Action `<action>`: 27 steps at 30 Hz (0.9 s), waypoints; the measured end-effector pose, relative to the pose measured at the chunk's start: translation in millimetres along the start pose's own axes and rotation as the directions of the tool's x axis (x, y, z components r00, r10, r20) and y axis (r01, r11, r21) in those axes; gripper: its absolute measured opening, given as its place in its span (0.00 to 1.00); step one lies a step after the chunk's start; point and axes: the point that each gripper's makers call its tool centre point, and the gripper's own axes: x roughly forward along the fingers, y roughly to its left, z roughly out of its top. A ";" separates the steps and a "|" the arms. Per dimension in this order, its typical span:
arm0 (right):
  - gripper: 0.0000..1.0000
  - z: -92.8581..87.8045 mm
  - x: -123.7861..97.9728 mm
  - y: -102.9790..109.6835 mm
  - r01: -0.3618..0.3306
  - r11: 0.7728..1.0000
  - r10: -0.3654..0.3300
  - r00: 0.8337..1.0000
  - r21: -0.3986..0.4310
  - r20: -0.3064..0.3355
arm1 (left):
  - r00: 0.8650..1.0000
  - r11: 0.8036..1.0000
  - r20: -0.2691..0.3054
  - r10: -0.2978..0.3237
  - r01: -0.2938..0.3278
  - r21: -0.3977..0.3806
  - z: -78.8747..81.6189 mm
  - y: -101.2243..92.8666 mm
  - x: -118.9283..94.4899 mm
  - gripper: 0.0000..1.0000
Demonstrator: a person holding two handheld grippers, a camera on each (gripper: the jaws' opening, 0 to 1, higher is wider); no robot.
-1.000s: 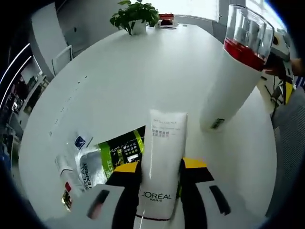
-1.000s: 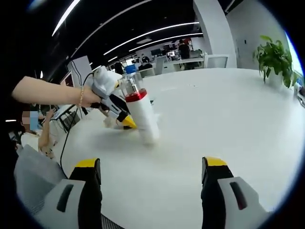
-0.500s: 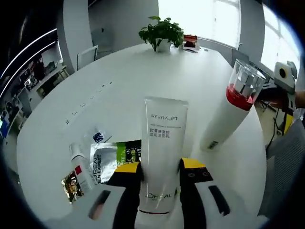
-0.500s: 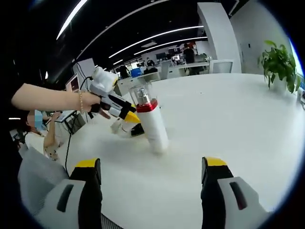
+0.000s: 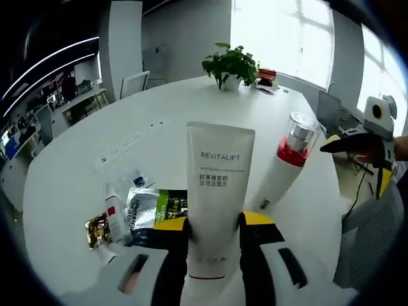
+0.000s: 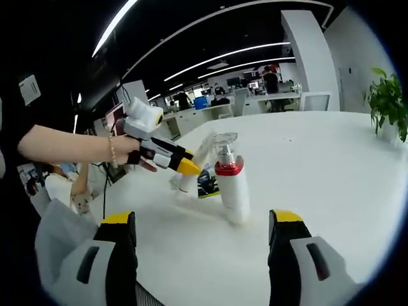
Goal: Arrange the skincare products in the storage area until every visible bottle or jar stands upright without overlapping.
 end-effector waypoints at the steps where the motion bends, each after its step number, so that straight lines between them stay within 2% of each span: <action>1: 0.83 0.6 0.4 1.7 -0.006 1.000 0.006 1.000 -0.002 0.000 | 1.000 1.000 0.008 0.000 0.000 -0.008 -0.4 -0.3 -1.2 0.36; 3: 0.80 2.1 0.6 6.8 -0.024 1.000 0.024 1.000 -0.012 0.000 | 1.000 0.999 0.022 -0.004 0.005 -0.033 -0.7 -5.1 -7.5 0.36; 8: 0.78 7.6 2.1 18.2 -0.059 0.998 0.059 0.998 -0.004 0.017 | 0.999 0.999 0.038 0.012 -0.011 -0.033 -3.4 -18.2 -23.8 0.35; 12: 0.77 21.9 3.7 23.1 -0.079 0.995 0.074 0.994 0.062 0.075 | 0.998 0.999 0.066 0.014 -0.011 -0.043 -2.0 -28.5 -33.2 0.35; 14: 0.76 29.3 2.9 24.3 -0.081 0.994 0.074 0.993 0.073 0.093 | 0.997 0.999 0.080 0.014 -0.011 -0.049 -1.2 -37.7 -42.3 0.35; 15: 0.75 37.4 4.1 27.2 -0.096 0.991 0.084 0.989 0.094 0.124 | 0.996 0.999 0.087 0.011 -0.006 -0.053 -0.6 -40.4 -44.8 0.35; 19: 0.71 51.1 8.7 39.7 -0.133 0.984 0.115 0.982 0.122 0.150 | 0.991 0.998 0.132 0.003 0.005 -0.057 8.7 -63.0 -56.9 0.35; 26: 0.67 58.8 21.4 60.0 -0.185 0.974 0.163 0.972 0.128 0.167 | 0.986 0.997 0.170 -0.004 0.017 -0.076 10.8 -98.6 -68.3 0.35; 27: 0.65 59.5 23.8 63.9 -0.196 0.972 0.173 0.971 0.130 0.165 | 0.985 0.997 0.170 -0.003 0.015 -0.072 9.6 -96.9 -69.6 0.35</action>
